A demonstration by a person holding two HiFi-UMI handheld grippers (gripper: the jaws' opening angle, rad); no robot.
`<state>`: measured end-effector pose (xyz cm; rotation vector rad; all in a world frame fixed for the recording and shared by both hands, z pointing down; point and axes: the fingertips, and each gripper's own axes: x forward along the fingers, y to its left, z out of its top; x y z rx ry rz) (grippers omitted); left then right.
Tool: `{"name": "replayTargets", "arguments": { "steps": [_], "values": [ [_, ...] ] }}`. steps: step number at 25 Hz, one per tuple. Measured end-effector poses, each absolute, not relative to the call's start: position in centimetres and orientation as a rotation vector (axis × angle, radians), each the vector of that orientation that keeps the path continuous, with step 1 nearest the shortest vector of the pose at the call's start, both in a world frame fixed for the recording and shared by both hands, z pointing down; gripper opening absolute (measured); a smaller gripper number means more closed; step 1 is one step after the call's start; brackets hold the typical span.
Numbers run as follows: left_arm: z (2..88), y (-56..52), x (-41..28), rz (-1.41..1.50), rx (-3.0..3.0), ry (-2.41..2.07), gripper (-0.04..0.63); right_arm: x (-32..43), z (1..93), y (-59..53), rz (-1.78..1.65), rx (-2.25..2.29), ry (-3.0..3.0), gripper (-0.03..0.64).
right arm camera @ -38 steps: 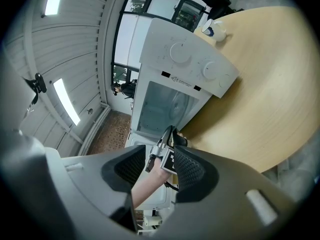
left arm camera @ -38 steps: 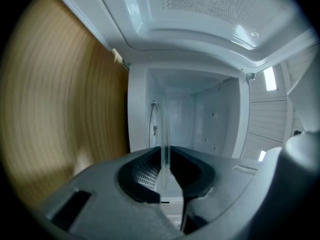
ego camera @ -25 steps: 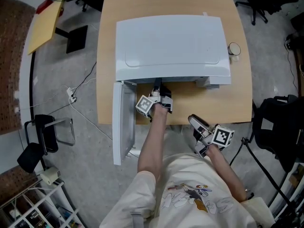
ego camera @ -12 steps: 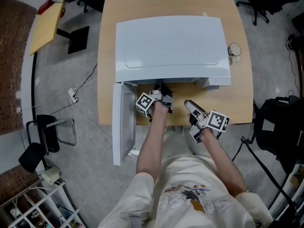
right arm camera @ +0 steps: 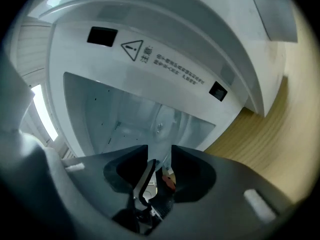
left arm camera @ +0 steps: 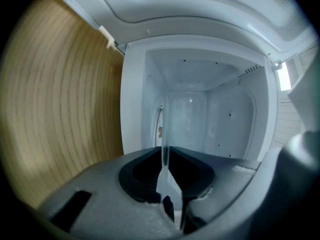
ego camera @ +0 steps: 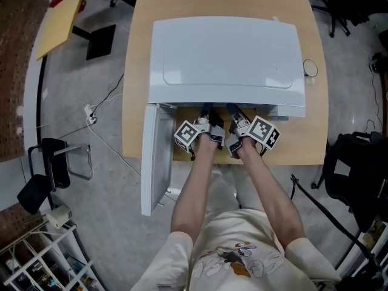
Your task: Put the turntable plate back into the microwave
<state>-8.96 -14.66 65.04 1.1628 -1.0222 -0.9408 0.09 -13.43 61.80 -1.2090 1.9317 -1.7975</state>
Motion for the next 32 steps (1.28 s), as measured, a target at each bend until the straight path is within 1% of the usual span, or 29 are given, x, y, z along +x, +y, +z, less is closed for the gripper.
{"name": "replayTargets", "arguments": {
  "steps": [9, 12, 13, 15, 20, 24, 26, 28, 31, 32],
  "values": [
    [65.2, -14.5, -9.0, -0.945, 1.168, -0.988, 0.038, -0.3, 64.3, -14.0, -1.848, -1.174, 1.869, 0.155],
    [65.0, -14.5, -8.9, -0.940, 1.171, -0.975, 0.038, -0.9, 64.7, -14.5, -1.870, -1.127, 1.868, 0.125],
    [65.0, -14.5, -8.9, -0.935, 1.174, -0.970, 0.038, -1.0, 64.8, -14.6, -1.880, -1.119, 1.869, 0.097],
    [65.0, -14.4, -9.0, -0.924, 1.181, -0.966, 0.038, -1.4, 64.9, -14.8, -1.899, -1.106, 1.873, 0.068],
    [65.1, -14.2, -9.2, -0.909, 1.175, -0.948, 0.038, -1.6, 65.0, -14.8, -1.893, -1.108, 1.842, 0.057],
    [64.9, -14.0, -9.2, -0.893, 1.193, -0.943, 0.091, -1.5, 65.0, -15.2, -1.881, -1.113, 1.816, 0.048],
    [64.6, -13.8, -9.0, -0.893, 1.201, -0.935, 0.093, -1.3, 64.8, -15.7, -1.865, -1.124, 1.814, 0.046],
    [64.2, -13.7, -9.0, -0.889, 1.206, -0.935, 0.086, -1.3, 64.3, -16.4, -1.837, -1.139, 1.823, 0.046],
    [64.3, -13.8, -9.4, -0.871, 1.194, -0.961, 0.041, -1.4, 64.0, -17.3, -1.813, -1.192, 1.845, 0.044],
    [64.4, -13.8, -9.5, -0.862, 1.186, -0.969, 0.041, -1.4, 64.2, -17.4, -1.815, -1.211, 1.845, 0.044]
  ]
}}
